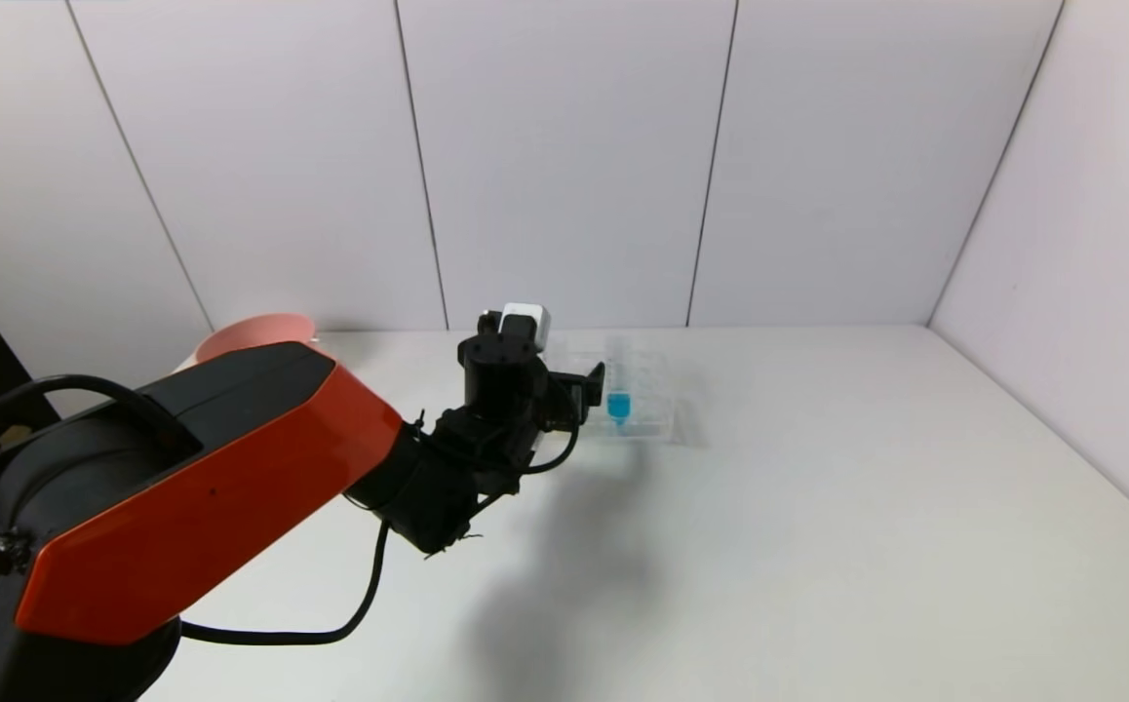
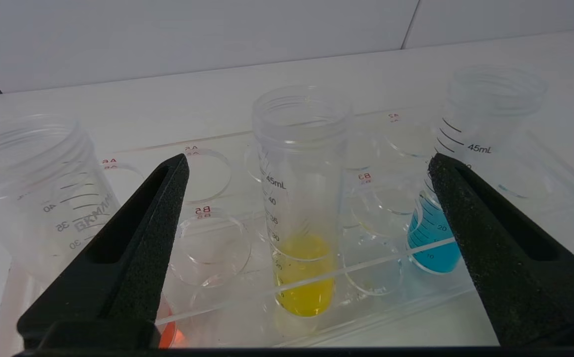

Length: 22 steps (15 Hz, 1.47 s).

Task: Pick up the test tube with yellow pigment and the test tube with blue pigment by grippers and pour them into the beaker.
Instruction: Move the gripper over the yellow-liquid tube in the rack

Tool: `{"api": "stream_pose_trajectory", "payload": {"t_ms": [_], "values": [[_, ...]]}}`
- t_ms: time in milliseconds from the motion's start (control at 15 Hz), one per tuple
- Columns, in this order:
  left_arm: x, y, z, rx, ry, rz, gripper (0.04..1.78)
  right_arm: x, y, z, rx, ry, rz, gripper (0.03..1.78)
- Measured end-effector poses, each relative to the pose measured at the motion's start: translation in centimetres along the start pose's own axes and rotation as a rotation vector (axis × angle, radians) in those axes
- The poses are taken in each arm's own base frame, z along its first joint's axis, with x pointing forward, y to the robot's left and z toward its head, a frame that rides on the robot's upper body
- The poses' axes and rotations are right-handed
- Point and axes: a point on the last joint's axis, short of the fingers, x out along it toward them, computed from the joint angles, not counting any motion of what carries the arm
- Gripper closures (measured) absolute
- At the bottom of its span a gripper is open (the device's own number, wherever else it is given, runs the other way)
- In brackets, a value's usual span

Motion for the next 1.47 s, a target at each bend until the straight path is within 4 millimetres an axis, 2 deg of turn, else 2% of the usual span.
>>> {"api": "stream_pose_trajectory", "payload": {"t_ms": [267, 333, 400, 467, 1133, 1467], "values": [[0.49, 0.48, -0.37, 0.003, 0.012, 0.015, 0.16, 0.00, 0.00, 0.00, 0.000, 0.000, 0.000, 0.10], [0.61, 0.73, -0.46, 0.003, 0.015, 0.028, 0.41, 0.00, 0.00, 0.00, 0.000, 0.000, 0.000, 0.10], [0.76, 0.93, -0.46, -0.001, 0.015, 0.018, 1.19, 0.00, 0.00, -0.01, 0.000, 0.001, 0.001, 0.10], [0.68, 0.64, -0.58, 0.001, 0.017, 0.020, 1.38, 0.00, 0.01, 0.02, 0.000, -0.001, -0.001, 0.10], [0.71, 0.71, -0.58, 0.003, 0.015, 0.026, 1.38, 0.00, 0.00, 0.00, 0.000, 0.000, 0.000, 0.10], [0.47, 0.67, 0.06, 0.006, 0.017, 0.025, 1.38, 0.00, 0.00, 0.00, 0.000, 0.000, 0.000, 0.10]]}}
